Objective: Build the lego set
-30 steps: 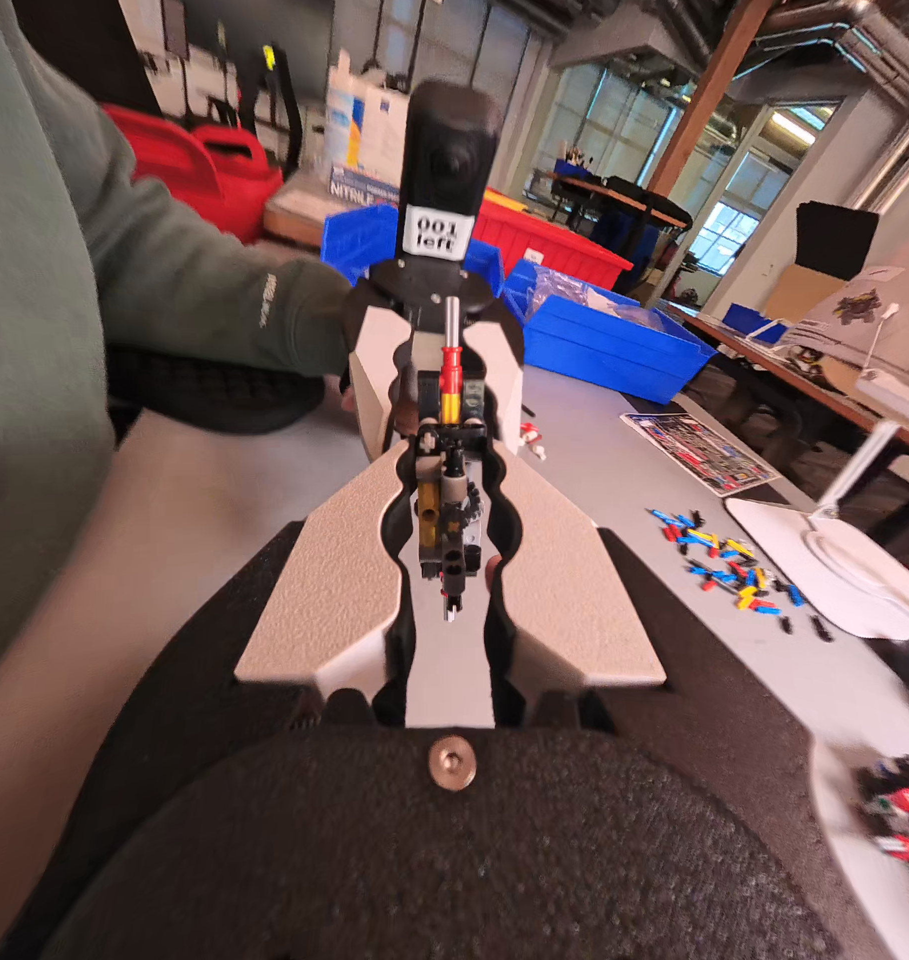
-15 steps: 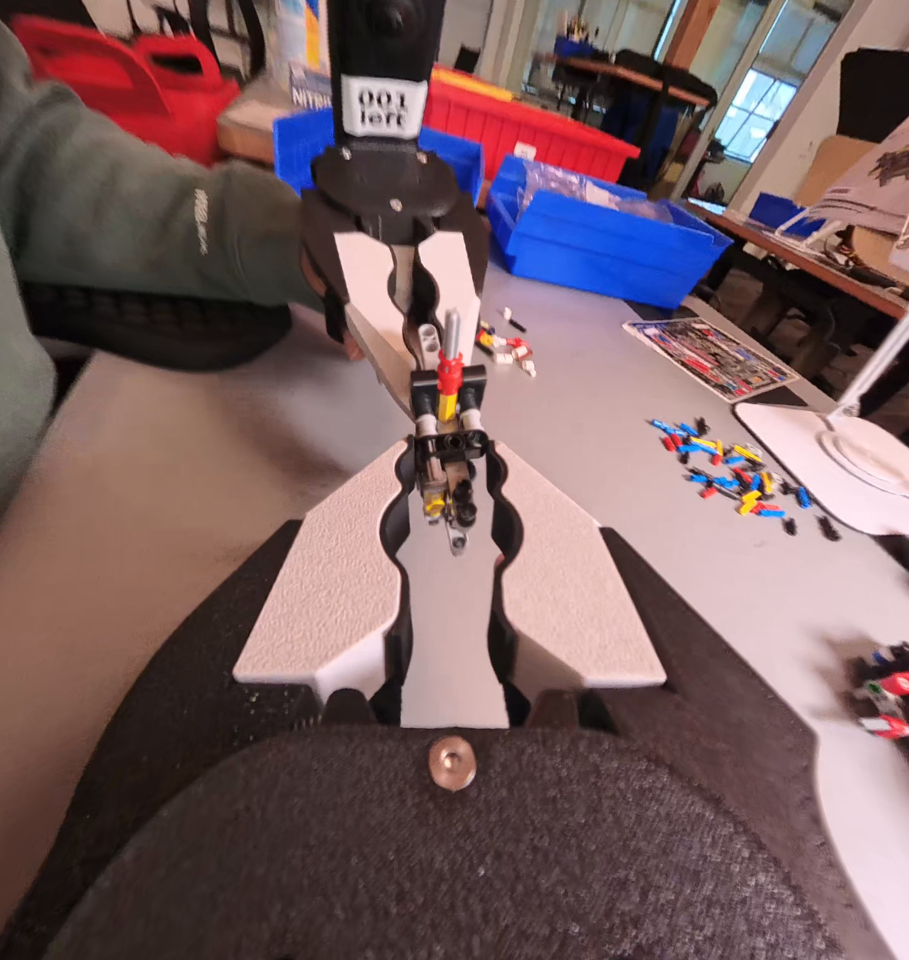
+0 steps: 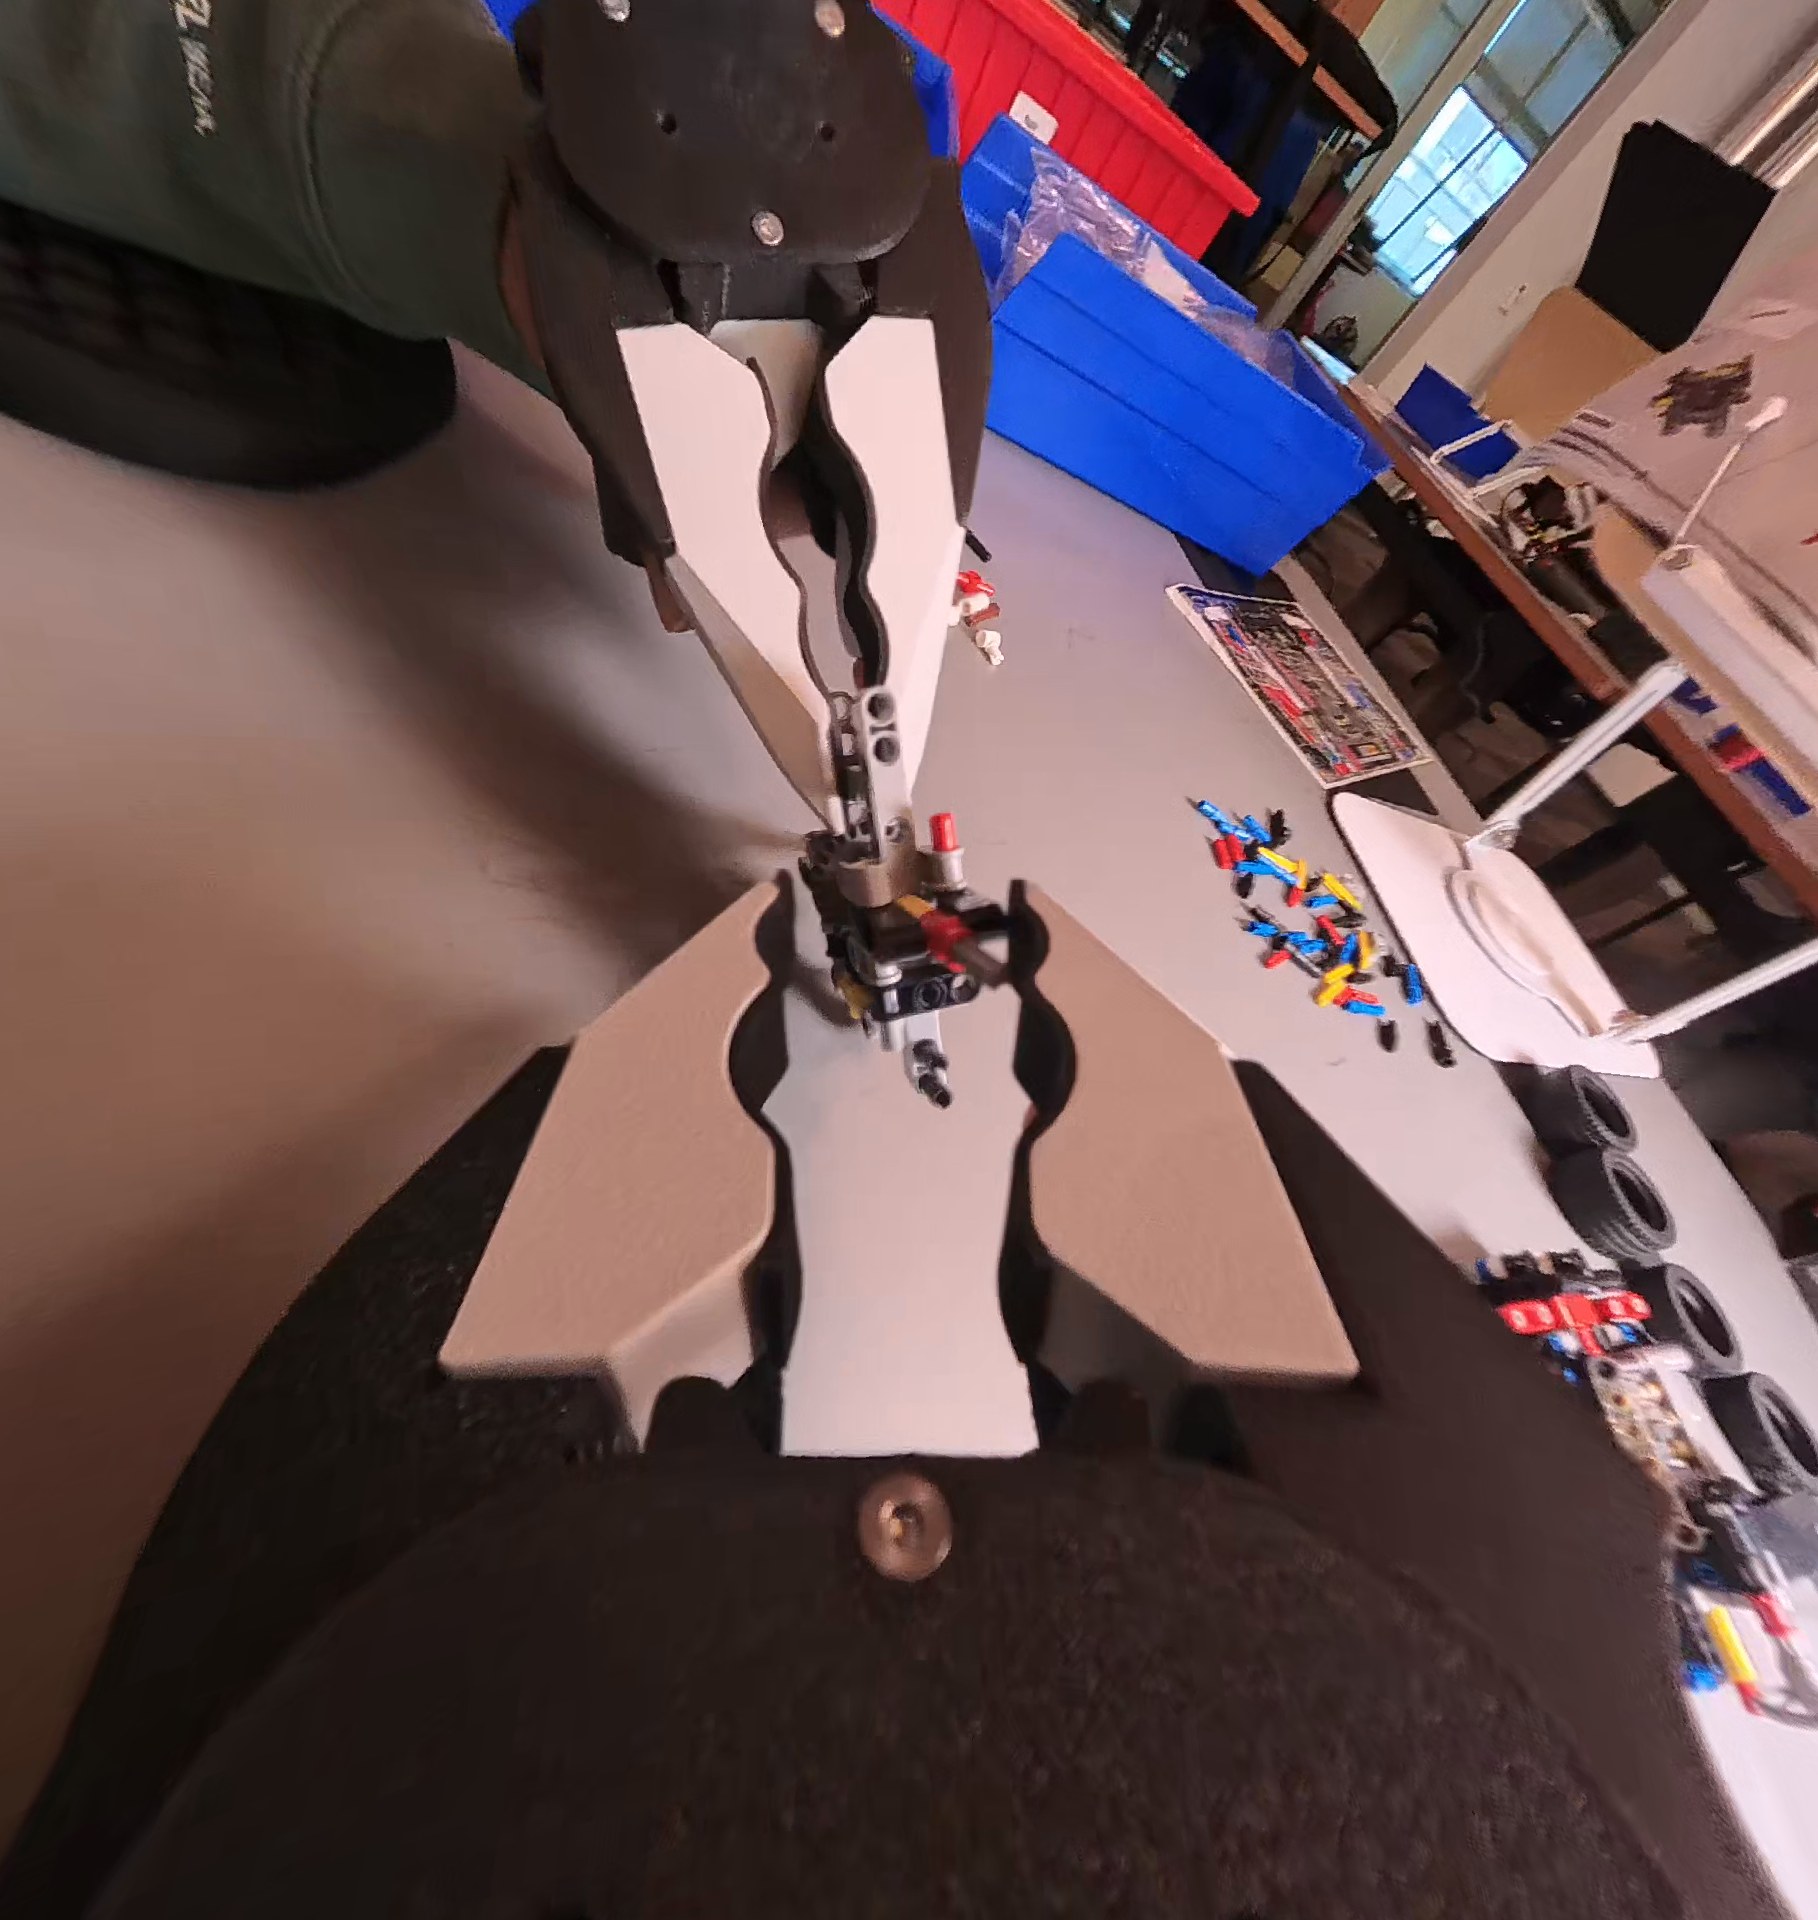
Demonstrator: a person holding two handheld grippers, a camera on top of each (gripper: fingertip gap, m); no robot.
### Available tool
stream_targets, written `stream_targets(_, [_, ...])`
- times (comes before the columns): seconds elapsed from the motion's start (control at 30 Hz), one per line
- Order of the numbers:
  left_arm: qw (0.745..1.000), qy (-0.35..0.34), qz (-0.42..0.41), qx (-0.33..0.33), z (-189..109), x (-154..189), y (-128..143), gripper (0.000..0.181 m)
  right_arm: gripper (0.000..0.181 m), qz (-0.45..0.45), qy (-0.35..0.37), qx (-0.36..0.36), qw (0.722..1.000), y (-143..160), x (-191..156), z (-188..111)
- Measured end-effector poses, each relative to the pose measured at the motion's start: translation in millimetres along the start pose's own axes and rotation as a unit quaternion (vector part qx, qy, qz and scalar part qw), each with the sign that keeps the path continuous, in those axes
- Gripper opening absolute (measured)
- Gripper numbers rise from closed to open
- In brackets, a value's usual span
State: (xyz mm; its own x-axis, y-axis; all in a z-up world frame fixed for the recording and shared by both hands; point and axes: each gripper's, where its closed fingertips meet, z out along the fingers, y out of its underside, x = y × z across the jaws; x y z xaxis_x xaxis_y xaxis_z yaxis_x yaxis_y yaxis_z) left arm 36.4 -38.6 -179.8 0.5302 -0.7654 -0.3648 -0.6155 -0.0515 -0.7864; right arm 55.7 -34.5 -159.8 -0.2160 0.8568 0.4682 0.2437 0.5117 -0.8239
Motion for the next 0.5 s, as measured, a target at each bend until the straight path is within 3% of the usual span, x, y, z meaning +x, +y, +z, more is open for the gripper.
stream_targets(0.07, [1.000, -0.004, 0.008, -0.003, 0, 1, 0, 0.005, 0.025, -0.015, 0.014, -0.002, 1.000, 2, 3, -1])
stream_targets(0.2, [1.000, 0.005, 0.001, 0.009, 1, 4, -4, 0.006, 0.022, -0.010, 0.000, -0.017, 1.000, 13, 2, -2])
stream_targets(0.23, [1.000, 0.005, 0.003, 0.005, 1, 4, -3, 0.007, 0.006, -0.015, 0.003, -0.025, 1.000, 17, 2, -2])
stream_targets(0.5, [0.999, -0.006, 0.036, -0.021, 10, 10, 4, 0.010, 0.012, -0.029, 0.013, -0.087, 0.996, 38, 4, 3])
